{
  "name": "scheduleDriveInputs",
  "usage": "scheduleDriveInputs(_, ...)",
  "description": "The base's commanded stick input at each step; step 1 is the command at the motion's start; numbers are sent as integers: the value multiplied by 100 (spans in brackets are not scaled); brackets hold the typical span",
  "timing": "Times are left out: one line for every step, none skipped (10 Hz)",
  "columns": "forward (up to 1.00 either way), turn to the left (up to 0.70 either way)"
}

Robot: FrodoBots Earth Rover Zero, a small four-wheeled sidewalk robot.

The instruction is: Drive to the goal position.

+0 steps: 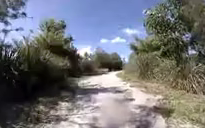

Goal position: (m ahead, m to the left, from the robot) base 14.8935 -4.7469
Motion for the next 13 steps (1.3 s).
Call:
scheduleDriveInputs(85, 0)
scheduleDriveInputs(85, 0)
scheduleDriveInputs(85, 0)
scheduleDriveInputs(85, 0)
scheduleDriveInputs(85, 0)
scheduleDriveInputs(85, 0)
scheduleDriveInputs(85, 0)
scheduleDriveInputs(85, 0)
scheduleDriveInputs(85, 0)
scheduleDriveInputs(85, -9)
scheduleDriveInputs(85, -26)
scheduleDriveInputs(85, -9)
scheduleDriveInputs(85, 0)
